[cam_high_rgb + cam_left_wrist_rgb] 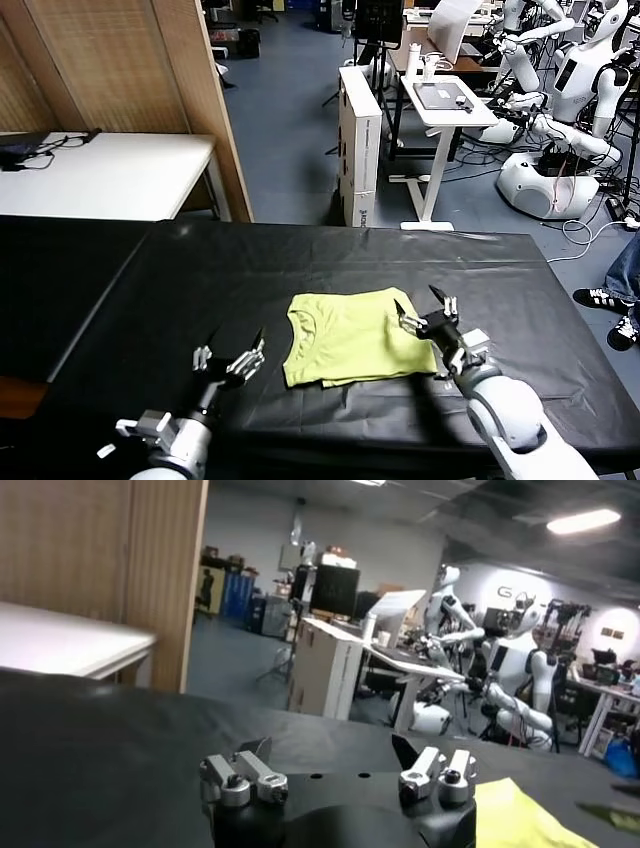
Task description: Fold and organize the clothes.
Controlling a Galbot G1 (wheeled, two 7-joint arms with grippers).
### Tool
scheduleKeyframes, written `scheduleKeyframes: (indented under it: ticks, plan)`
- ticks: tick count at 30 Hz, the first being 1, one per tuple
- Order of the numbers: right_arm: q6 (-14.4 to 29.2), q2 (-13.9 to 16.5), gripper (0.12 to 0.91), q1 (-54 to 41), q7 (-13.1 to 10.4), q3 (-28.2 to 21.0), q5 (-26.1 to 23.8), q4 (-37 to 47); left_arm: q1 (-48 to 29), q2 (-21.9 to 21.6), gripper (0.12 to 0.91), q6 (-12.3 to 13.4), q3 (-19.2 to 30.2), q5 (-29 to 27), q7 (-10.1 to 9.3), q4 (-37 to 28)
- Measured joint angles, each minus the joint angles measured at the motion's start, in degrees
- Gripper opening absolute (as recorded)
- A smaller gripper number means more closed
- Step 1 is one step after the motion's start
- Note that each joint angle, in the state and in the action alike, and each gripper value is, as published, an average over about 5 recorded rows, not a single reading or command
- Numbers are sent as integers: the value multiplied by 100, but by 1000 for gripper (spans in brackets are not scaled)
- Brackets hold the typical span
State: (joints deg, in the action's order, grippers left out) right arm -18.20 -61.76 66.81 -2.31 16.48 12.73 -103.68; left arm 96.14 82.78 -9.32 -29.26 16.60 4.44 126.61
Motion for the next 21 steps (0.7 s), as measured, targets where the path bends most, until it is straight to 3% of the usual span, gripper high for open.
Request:
scheduleKeyframes:
  ticks: [3,6,14,21]
  plan:
    - [-198,-116,907,-52,69,-105,-369,223,49,28,907,19,4,-18,6,0]
    - [-213,-153,907,-57,147,-107,-422,291,87,40,907,23,5,8,7,15]
    - [750,50,907,160,297,295,636,-131,132,-44,907,58,-18,106,-38,146]
    - [1136,360,907,746,196,1032,1267,-926,277,-239,907,235,-7,128,-374,257]
